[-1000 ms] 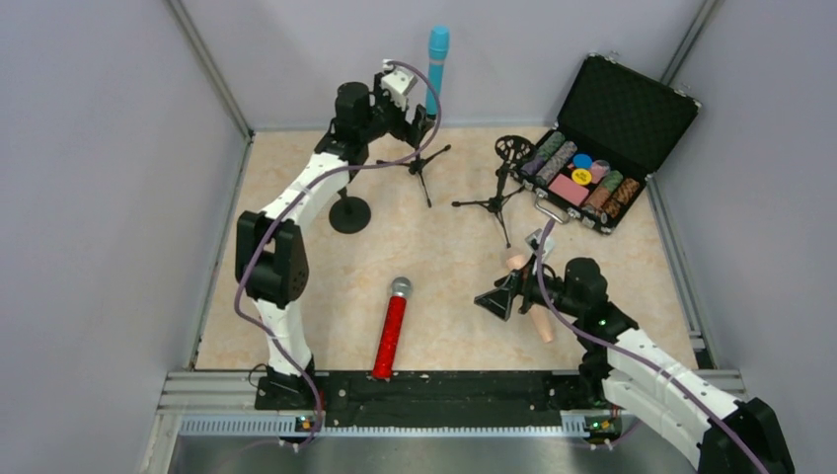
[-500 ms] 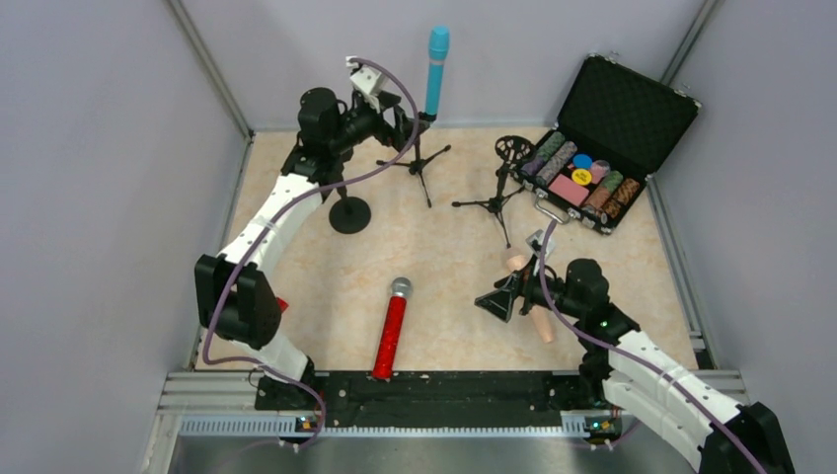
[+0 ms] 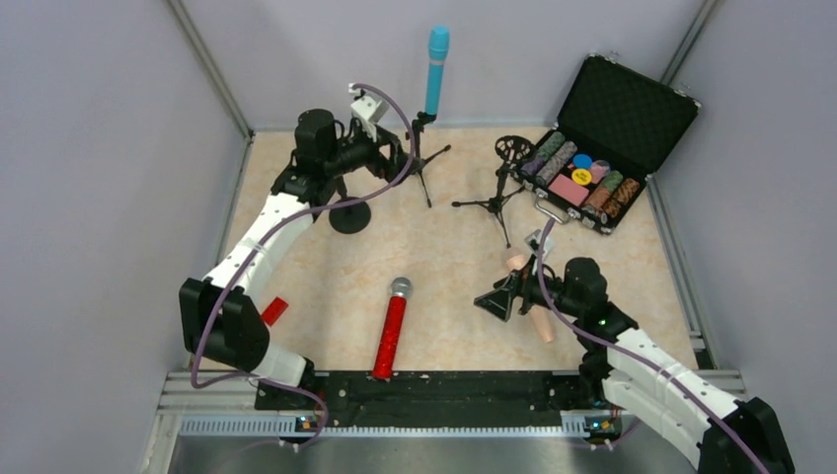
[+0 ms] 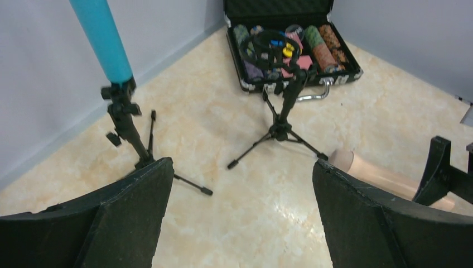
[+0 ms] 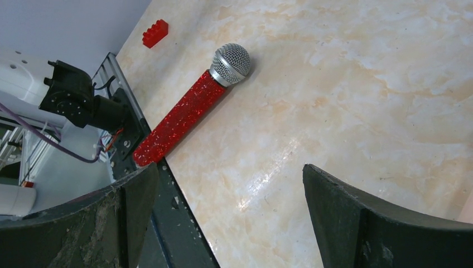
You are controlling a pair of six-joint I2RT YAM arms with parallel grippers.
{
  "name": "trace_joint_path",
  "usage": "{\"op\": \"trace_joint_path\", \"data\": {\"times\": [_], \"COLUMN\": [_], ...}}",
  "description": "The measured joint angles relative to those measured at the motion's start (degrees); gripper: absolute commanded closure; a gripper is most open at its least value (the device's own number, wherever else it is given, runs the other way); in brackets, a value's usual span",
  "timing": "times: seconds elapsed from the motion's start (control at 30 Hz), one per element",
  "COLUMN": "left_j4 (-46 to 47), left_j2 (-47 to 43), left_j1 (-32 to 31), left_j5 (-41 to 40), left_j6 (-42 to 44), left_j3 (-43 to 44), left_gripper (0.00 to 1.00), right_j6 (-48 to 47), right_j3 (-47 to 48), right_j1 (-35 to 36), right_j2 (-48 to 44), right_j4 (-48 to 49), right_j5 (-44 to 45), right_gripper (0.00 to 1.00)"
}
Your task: Attach the microphones to the stand
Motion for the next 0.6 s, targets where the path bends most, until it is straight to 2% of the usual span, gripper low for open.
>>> {"op": "trace_joint_path", "data": {"times": [0.4, 0.6], "left_j4": [-4.15, -3.74], "left_j2": [-2.95, -8.9], "left_j1": [-0.13, -0.5], "left_j5": [-0.7, -4.33], "left_j6": [1.07, 3.23], "left_j3": [-7.69, -11.32], "left_gripper": [0.01, 0.01], "right_j6": [1.07, 1.44], "right_j3": [1.84, 3.67], "right_j1": [0.0, 0.0], "right_j2": [3.1, 4.76], "right_j4": [1.2, 1.25], "right_j5": [1.18, 1.73], "right_gripper": [0.02, 0.02]}}
